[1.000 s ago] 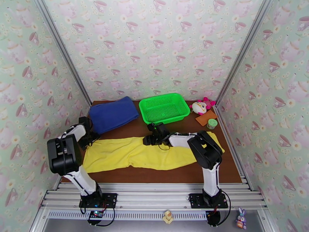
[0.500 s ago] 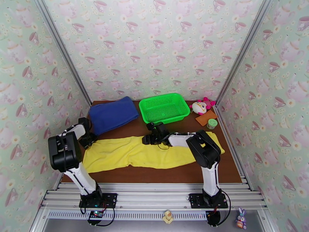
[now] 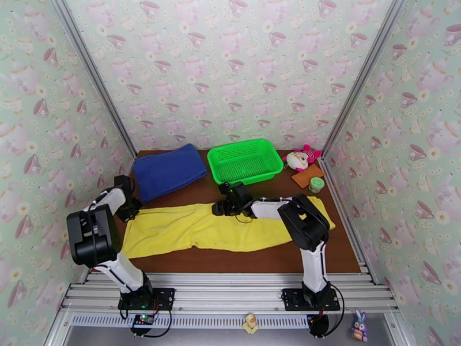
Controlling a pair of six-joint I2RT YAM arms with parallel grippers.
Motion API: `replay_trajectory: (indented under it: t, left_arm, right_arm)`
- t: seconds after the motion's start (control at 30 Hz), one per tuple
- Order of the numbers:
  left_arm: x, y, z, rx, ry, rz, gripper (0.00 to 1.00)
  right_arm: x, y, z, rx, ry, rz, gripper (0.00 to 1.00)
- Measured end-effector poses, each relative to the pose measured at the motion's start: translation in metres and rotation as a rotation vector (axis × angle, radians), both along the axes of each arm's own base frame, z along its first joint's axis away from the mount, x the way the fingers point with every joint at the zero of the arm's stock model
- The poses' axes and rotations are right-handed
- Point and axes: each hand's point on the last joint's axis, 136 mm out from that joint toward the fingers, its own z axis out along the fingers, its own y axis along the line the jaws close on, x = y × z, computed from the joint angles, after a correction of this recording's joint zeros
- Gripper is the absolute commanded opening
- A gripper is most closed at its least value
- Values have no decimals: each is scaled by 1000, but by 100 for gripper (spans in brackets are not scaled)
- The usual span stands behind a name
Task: Fold and stack the trousers
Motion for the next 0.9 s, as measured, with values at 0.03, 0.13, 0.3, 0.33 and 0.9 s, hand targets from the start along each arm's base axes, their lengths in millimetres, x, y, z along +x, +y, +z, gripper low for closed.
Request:
replay_trajectory:
  t: [0.03, 0.13, 0.3, 0.33, 0.9]
  left_arm:
    - [-1, 0, 2, 1, 0, 0, 0]
    - [-2, 1, 9, 11, -9, 1, 0]
    - [-5, 2, 24, 32, -29, 4, 0]
    - [-5, 3, 26, 36, -32, 5, 0]
    - [31, 18, 25, 41, -41, 0, 14]
  right_arm:
    - [0, 0, 0, 0, 0, 0, 57]
    - [0, 0, 0, 0, 0, 0, 57]
    - [0, 0, 0, 0, 0, -1, 57]
    - [0, 0, 0, 0, 0, -1, 57]
    - [1, 0, 0, -3, -2, -3, 57]
